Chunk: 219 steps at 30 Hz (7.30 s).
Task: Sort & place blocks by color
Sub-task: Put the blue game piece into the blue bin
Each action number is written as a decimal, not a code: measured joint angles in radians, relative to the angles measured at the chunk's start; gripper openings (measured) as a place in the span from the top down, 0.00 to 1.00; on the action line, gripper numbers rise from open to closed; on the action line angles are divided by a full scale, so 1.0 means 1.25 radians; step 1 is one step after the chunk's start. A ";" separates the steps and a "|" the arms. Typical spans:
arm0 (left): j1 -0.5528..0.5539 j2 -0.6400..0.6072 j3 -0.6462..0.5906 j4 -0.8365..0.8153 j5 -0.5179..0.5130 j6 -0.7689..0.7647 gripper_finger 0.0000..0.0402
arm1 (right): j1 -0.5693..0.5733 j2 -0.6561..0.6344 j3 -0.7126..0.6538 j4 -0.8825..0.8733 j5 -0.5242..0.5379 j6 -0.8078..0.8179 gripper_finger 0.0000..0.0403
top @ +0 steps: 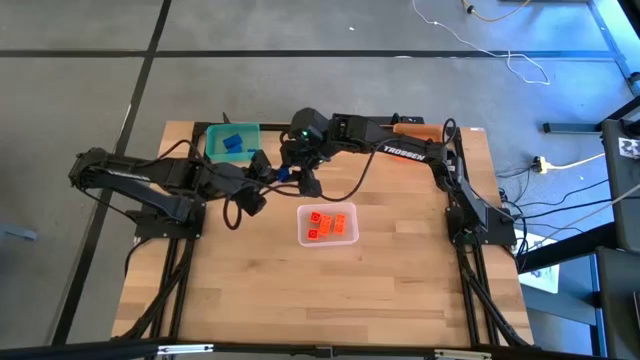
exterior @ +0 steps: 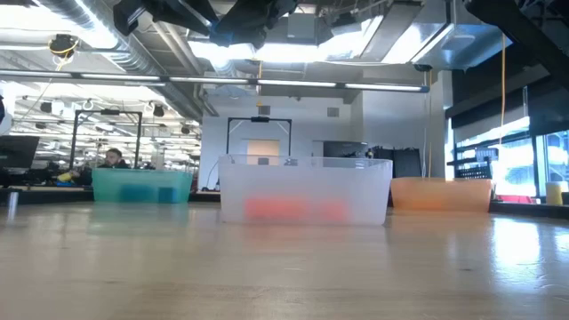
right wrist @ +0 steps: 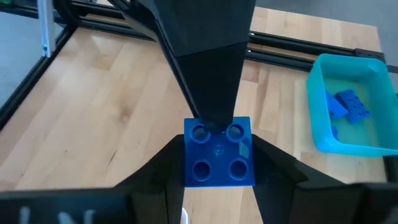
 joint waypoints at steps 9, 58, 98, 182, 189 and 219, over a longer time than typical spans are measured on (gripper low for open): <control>0.000 0.000 0.000 0.003 -0.008 0.019 0.75 | -0.016 0.000 0.000 0.011 -0.048 0.017 0.65; -0.039 0.001 0.000 0.024 -0.158 -0.235 0.76 | -0.049 0.000 0.001 0.006 -0.048 0.022 0.65; -0.039 0.000 0.000 0.023 -0.093 -0.229 0.76 | -0.053 -0.001 0.001 -0.025 -0.118 -0.041 0.65; -0.048 0.000 0.000 -0.160 0.228 -0.399 0.53 | -0.053 -0.001 0.001 -0.033 -0.117 -0.066 0.65; -0.053 0.000 0.000 -0.211 0.408 -0.455 0.53 | -0.053 -0.001 0.001 -0.027 -0.117 -0.082 0.65; -0.052 0.000 0.000 -0.120 0.137 -0.429 0.53 | -0.053 -0.001 0.001 -0.023 -0.118 -0.040 0.65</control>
